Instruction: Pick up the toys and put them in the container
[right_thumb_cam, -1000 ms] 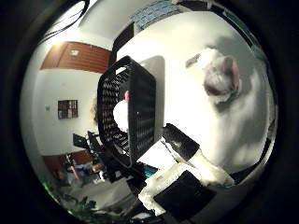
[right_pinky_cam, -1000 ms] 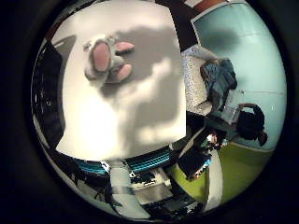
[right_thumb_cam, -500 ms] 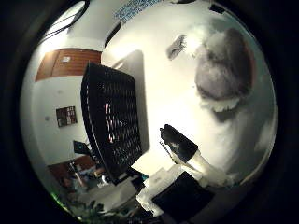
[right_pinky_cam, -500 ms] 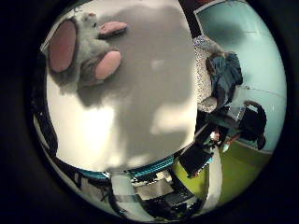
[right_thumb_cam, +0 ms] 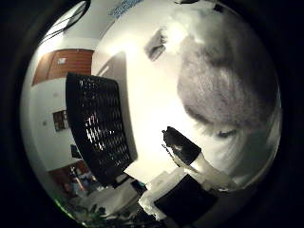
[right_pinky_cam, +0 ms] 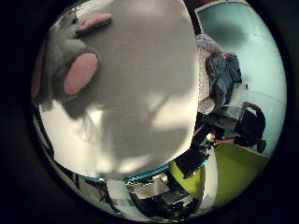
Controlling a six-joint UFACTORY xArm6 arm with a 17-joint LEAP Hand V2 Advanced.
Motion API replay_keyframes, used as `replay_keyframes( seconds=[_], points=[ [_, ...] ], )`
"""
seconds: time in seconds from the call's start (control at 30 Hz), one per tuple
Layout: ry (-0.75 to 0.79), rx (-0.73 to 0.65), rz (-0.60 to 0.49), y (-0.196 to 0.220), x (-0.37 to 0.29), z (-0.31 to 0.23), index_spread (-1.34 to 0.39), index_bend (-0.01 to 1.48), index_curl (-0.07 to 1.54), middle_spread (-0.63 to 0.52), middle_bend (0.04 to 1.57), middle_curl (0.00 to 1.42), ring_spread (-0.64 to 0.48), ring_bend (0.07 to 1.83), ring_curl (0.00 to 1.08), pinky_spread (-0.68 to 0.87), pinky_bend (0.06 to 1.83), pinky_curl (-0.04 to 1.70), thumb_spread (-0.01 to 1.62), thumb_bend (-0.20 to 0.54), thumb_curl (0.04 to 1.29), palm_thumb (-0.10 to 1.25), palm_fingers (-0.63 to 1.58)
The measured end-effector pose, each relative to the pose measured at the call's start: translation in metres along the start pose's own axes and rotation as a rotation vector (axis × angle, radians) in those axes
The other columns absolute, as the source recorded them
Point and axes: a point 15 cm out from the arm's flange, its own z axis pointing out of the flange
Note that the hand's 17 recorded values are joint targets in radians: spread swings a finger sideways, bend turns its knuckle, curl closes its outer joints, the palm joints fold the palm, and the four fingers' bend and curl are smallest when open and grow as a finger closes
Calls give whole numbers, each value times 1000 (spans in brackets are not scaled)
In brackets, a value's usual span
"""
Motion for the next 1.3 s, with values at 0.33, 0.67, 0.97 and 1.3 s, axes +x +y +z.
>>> replay_keyframes(
  seconds=[0.33, 0.67, 0.97, 1.3],
  points=[
    [27, -23, -19, 3, 9, 8, -301, 154, 261, -192, 488, 418, -132, 739, 300, 53, 536, 225, 1131, -16, 370, 657, 754],
    [69, 31, -41, 1, 14, -21, -433, 829, 718, -302, 1038, 824, -296, 1255, 614, -352, 1221, 572, 1115, -8, 389, 788, 1139],
    [91, 82, -54, 17, 10, -76, -309, 1034, 929, -217, 1244, 934, -252, 1352, 736, -239, 1325, 774, 1125, -3, 485, 1017, 1045],
    [111, 104, -80, 70, -9, -171, -270, 1036, 989, -183, 1294, 933, -248, 1361, 799, -203, 1267, 943, 1118, -13, 537, 1021, 1013]
  ],
)
